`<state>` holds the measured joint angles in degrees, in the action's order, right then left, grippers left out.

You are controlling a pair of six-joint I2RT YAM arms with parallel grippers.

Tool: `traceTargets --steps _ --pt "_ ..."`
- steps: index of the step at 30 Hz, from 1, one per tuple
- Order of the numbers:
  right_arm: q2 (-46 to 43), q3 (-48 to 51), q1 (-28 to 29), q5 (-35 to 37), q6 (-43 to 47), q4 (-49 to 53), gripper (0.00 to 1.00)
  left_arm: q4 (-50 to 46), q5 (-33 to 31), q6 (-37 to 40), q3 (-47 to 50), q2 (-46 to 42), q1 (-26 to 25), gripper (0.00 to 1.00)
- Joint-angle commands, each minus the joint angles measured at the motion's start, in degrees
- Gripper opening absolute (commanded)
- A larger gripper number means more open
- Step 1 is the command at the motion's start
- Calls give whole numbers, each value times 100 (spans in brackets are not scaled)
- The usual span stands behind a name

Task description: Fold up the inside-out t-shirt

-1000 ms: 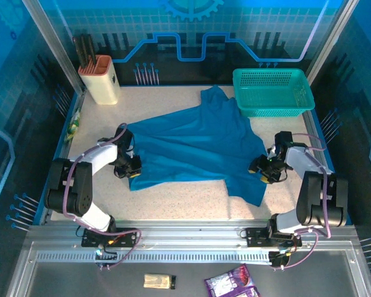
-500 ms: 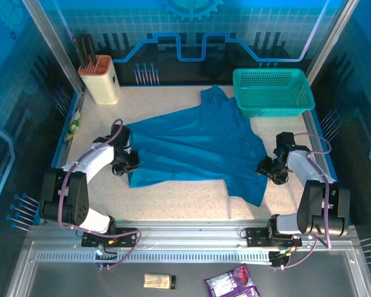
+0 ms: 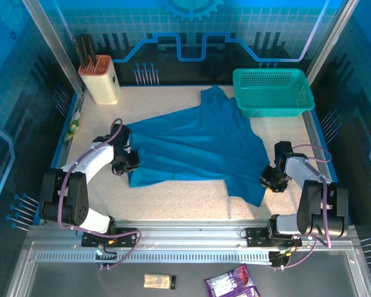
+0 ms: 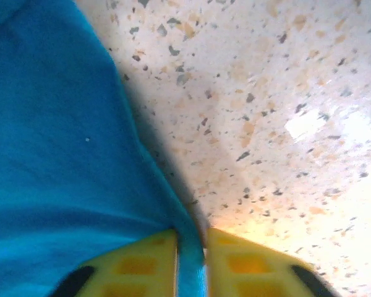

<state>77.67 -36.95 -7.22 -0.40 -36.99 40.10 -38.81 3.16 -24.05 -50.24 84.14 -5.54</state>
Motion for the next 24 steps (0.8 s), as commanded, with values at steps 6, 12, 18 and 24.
traceTargets --steps 6,12,18,24 --pt "-858 -439 81 -584 -67 -85 0 -525 225 -139 -633 -992 230 0" --pt "-1691 -1800 20 -366 111 620 0 -683 1042 -270 -1220 -1897 911 0" --pt "-1975 -3583 -130 -222 135 877 0 -640 1684 -284 -2071 -2386 1252 0" --pt "-1776 -5649 -170 -24 179 675 0 -524 2057 -381 -2956 -2411 1299 0"
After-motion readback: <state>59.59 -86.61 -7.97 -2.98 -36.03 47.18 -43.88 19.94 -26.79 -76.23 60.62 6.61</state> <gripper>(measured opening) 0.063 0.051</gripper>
